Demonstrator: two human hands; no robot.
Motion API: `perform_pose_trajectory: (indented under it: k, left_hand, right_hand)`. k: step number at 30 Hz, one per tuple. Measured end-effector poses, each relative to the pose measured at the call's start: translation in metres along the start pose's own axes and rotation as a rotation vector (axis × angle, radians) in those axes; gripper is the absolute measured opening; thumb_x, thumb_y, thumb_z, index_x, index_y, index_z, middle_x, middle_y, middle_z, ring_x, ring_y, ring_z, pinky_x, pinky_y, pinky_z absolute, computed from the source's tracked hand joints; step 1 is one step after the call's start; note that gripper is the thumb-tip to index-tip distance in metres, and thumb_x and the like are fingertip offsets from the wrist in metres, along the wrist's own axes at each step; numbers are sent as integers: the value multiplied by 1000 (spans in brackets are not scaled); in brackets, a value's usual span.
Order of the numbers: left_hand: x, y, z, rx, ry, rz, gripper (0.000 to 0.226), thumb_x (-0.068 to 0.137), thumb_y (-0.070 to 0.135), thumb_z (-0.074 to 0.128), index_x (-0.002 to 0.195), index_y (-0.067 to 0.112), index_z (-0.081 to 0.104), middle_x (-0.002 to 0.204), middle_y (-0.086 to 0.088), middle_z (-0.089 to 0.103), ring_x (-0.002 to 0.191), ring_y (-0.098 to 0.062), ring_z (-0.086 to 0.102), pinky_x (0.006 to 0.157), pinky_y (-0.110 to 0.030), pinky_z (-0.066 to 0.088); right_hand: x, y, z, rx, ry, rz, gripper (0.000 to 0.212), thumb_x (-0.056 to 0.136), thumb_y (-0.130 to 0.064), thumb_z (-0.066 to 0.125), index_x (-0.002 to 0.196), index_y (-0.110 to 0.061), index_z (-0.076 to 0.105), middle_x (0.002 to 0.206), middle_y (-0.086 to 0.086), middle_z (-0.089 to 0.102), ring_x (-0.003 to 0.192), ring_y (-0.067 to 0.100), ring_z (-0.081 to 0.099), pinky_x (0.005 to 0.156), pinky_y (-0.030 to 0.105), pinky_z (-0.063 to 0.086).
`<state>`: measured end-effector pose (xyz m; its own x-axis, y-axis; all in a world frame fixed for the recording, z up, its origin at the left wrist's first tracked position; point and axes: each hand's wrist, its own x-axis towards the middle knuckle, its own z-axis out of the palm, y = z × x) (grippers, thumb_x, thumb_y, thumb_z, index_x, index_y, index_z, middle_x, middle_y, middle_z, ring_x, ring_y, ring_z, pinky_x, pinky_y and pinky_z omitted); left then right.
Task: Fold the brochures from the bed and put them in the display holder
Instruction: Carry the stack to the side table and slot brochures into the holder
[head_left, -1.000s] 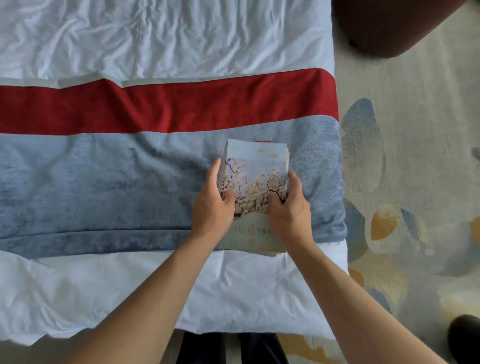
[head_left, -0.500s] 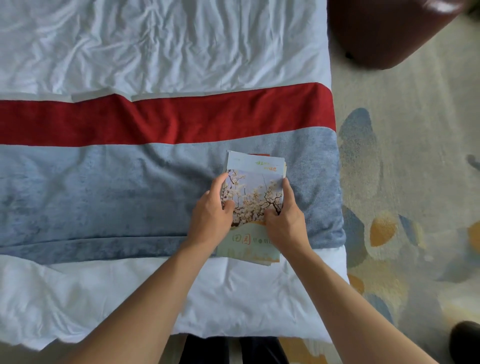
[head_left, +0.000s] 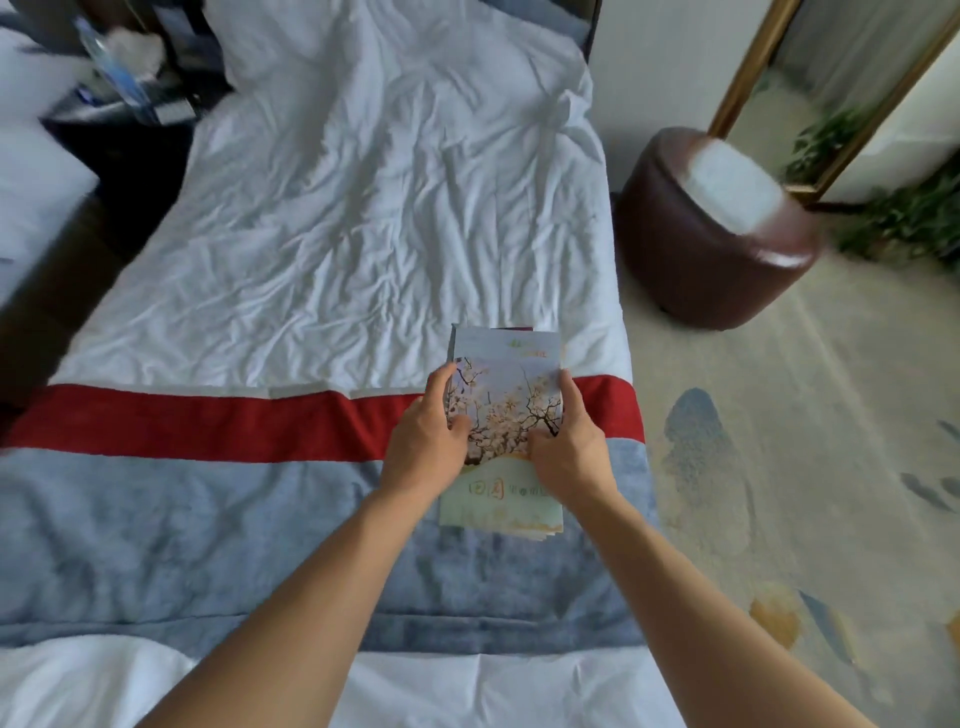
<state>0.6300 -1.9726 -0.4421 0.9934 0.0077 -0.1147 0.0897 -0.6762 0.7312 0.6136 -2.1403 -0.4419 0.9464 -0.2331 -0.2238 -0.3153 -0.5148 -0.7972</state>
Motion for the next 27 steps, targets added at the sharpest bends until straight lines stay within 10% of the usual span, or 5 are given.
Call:
perform_pose_trajectory:
  k: [13,19,27]
  left_hand:
    - [16,182,-218,-3,300,237,57,94,20,54,142,39,31,105,-8,67,73,-23,60,57,-32,42]
    - [9,217,-253,3,356,265,55,94,21,53,139,44,32,75,9,58,56,-9,56,44,-25,31]
    - [9,240,-246,-26,285,337,53,95,25,56,137,46,31,97,1,67,69,-13,61,49,-27,40]
  right_hand:
    - [-8,-254,-122,24,148,-360,77,87,-9,51,153,-36,26,91,-15,52,68,-1,51,43,10,36]
    - [-19,-291,-146,80,186,-426,79,88,-8,48,156,-36,20,103,-5,44,72,-3,47,58,20,42]
    - [-34,-292,-177,44,216,-342,77,91,-12,48,157,-37,15,109,3,62,83,16,64,67,35,58]
